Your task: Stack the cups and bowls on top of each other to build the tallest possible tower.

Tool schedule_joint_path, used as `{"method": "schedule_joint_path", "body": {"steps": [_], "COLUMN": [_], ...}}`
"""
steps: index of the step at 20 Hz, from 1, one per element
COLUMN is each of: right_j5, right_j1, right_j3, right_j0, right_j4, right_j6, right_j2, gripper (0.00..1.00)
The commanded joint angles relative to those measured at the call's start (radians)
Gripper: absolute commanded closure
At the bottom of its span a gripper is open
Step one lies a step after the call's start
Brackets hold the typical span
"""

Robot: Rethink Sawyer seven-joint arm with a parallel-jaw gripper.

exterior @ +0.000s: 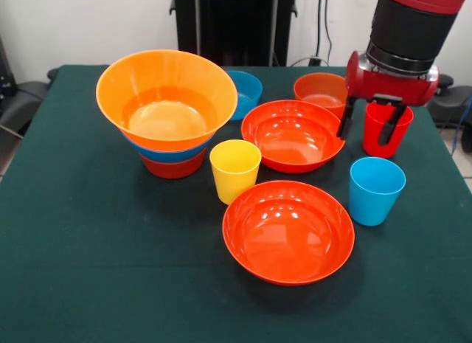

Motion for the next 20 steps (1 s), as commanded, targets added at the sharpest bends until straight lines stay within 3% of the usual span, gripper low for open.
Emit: {"method": "schedule_joint_path", "body": {"steps": [1, 4, 11, 20], "right_j5": [0.03, 0.057, 0.024, -0.076], "right_j1": [0.016, 0.002, 0.047, 0.127], "right_j3": [0.006, 0.002, -0.026, -0.046], "right_j0": [0.016, 0.041, 0.07, 0.06], "right_j4": [0.039, 0.055, 0.092, 0.109], "right_j6": [0.173, 0.198, 0.222, 0.207], "right_j2": [0.056, 0.045, 0.031, 0.045], "gripper": [0.0, 0.0, 0.0, 0.0]}}
